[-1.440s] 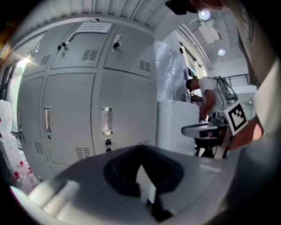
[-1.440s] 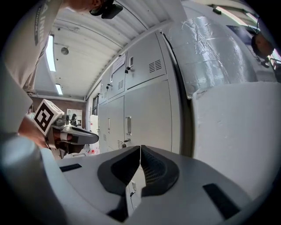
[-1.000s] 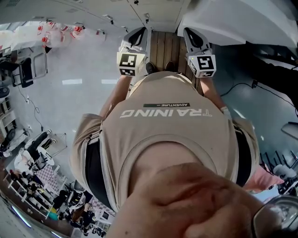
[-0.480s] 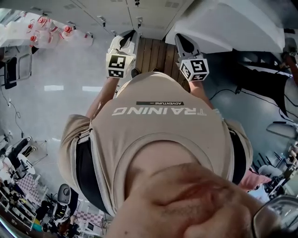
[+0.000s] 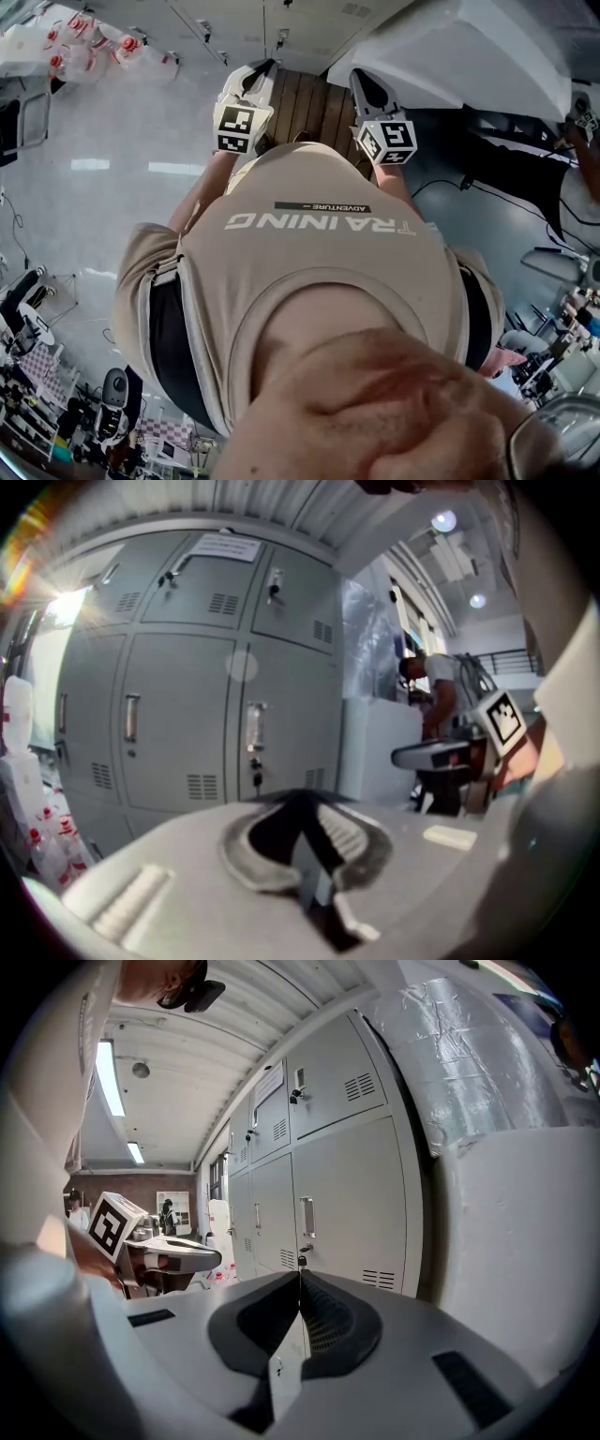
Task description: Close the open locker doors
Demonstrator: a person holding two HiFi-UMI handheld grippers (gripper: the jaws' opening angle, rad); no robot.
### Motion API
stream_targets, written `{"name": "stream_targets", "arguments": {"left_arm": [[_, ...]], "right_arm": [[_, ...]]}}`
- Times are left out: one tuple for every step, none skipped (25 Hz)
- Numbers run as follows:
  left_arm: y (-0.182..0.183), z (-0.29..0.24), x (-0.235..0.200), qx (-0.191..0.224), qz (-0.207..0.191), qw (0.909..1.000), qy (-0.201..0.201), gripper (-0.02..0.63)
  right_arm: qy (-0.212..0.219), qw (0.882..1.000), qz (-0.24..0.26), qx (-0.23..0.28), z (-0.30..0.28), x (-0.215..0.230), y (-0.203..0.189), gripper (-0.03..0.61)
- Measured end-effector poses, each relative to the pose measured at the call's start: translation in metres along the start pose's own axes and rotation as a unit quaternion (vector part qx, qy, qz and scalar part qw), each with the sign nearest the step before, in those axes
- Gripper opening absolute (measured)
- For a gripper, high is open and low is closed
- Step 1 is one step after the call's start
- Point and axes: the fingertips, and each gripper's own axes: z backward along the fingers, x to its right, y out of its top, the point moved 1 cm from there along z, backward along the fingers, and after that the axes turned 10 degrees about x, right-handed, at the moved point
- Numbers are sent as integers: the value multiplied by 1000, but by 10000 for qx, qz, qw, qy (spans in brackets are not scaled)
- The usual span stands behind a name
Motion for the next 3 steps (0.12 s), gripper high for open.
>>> {"name": "stream_targets", "arguments": {"left_arm": [[0,-1,-4,13,-5,10000,6,-7],[-1,-3,-7,26,-10,10000,10,-8],[-1,-4,-11,39,-16,10000,15,-7]], "right_arm": [[20,10000,17,-7,-3,-2,-1,14],[37,10000,34,-14,-7,-3,-1,14],[52,10000,50,-22,-10,-5,-2,14]]}}
